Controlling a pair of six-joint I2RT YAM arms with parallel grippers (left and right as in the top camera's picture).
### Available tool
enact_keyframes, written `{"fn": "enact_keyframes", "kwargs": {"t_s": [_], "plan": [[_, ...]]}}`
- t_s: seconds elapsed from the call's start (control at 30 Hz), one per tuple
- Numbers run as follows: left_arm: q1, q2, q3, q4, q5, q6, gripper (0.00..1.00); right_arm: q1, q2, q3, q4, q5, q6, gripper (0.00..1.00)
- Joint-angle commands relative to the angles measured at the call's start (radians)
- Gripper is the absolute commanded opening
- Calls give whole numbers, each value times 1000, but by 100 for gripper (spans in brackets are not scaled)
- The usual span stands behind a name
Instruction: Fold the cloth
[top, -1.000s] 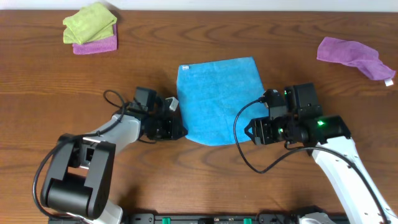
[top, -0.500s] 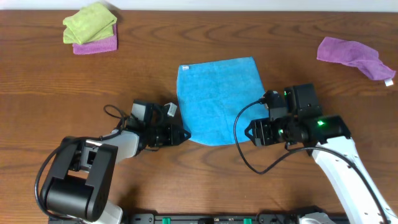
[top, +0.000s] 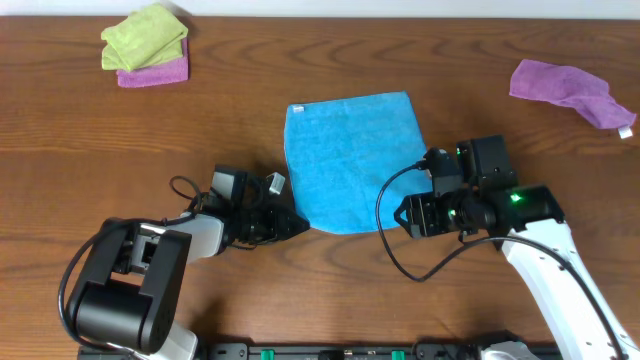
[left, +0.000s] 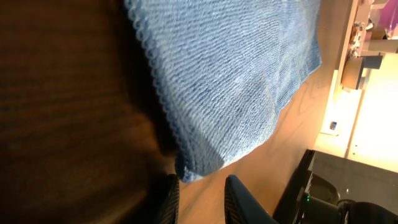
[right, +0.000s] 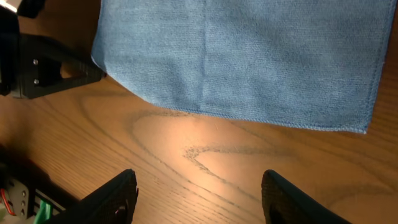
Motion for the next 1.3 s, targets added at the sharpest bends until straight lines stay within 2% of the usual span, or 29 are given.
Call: {"fn": "enact_keyframes", "kwargs": {"t_s": [0.0,0.33,0.63,0.73,1.0,1.27], "plan": [[-7,15,-11,13,-30,-5,28,8,-8,-5,-7,-7,-13,65],[-12,15,-11,35,-115,27,32,8,-8,-5,-9,-7,-13,65],[-16,15,-11,31,-285,70,41,8,-8,-5,-10,-7,-13,66],[-16,15,-11,6,-298,98,42,8,-8,-5,-10,-7,-13,66],[-18,15,-11,-7,-324,81,43,8,-8,-5,-9,-3,-17,66],[-89,15,-11,89,-327,55,43,8,-8,-5,-13,-4,-16,66]]}}
